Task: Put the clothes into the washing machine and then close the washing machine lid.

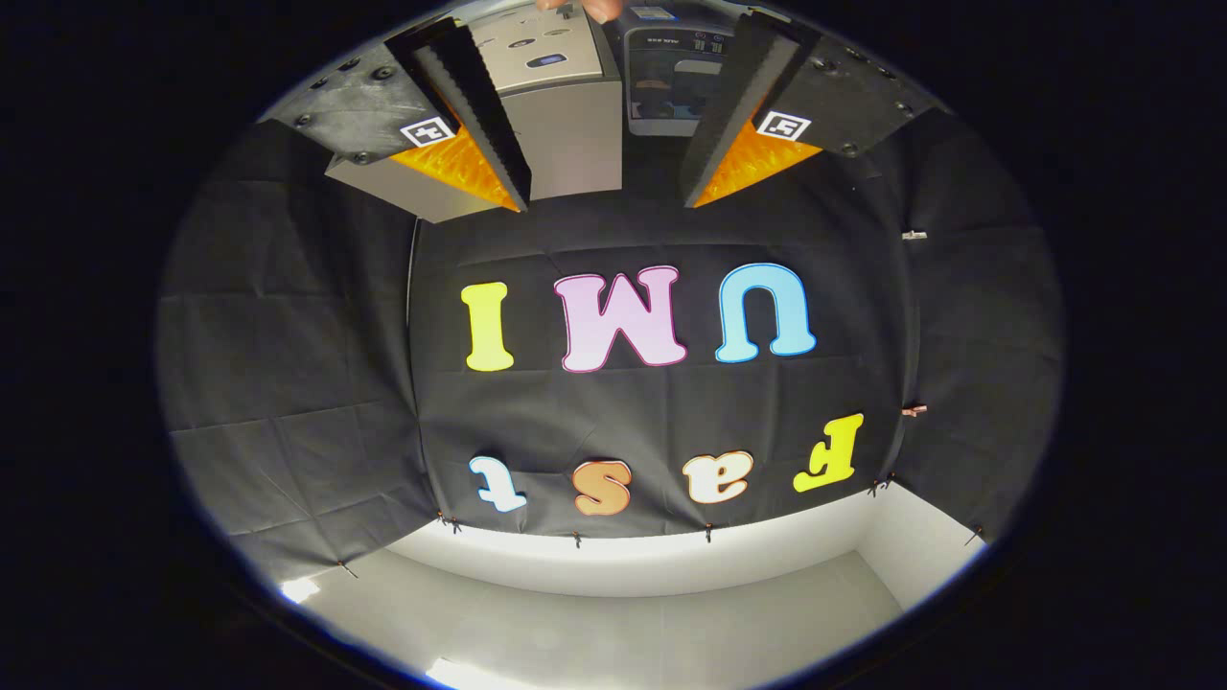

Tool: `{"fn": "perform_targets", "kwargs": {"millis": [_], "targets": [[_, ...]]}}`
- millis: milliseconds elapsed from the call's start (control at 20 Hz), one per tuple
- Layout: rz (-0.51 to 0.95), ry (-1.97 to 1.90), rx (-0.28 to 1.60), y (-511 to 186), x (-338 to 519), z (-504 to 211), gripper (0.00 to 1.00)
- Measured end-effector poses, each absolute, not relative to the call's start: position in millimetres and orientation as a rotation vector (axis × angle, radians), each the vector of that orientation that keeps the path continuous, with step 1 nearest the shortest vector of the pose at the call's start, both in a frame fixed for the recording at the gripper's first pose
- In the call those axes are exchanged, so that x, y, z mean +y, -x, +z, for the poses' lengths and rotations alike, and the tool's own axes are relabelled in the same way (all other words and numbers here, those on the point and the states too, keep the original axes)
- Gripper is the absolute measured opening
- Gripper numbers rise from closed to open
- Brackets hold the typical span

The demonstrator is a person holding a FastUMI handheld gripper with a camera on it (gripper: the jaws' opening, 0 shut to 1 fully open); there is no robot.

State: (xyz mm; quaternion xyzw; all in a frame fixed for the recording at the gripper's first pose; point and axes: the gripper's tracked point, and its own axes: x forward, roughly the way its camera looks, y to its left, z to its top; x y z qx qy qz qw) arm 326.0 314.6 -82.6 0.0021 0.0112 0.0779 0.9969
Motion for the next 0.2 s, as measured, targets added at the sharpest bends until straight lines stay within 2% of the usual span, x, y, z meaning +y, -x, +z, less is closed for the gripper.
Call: {"fn": "perform_targets", "kwargs": {"millis": [200], "targets": [[0.157, -0.003, 0.020, -325.5, 314.8, -82.4, 0.98]]}}
